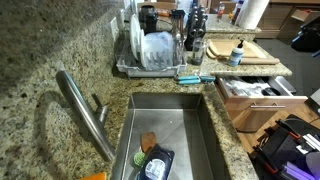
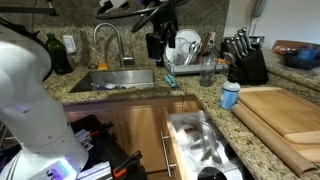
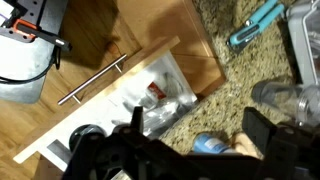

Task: Put the paper roll in the open drawer

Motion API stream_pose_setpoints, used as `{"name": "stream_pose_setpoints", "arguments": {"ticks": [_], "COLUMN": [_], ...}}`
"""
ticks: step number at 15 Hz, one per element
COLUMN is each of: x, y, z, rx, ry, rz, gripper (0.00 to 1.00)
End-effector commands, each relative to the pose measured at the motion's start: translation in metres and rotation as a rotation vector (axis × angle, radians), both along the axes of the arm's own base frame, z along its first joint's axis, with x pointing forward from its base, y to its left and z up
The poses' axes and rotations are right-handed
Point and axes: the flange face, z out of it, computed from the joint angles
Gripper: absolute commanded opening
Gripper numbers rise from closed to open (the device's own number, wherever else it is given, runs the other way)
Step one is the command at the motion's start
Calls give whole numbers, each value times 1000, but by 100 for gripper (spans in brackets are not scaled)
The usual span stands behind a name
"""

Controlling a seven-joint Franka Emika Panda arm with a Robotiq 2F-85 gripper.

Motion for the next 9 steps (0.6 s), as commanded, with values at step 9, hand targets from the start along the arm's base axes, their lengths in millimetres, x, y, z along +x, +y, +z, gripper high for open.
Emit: {"name": "stream_pose_setpoints", "arguments": {"ticks": [9], "x": [-29], "y": [-103], "z": [-12], "rx": [50], "ry": [98], "rz": [-374], "gripper": [100]}}
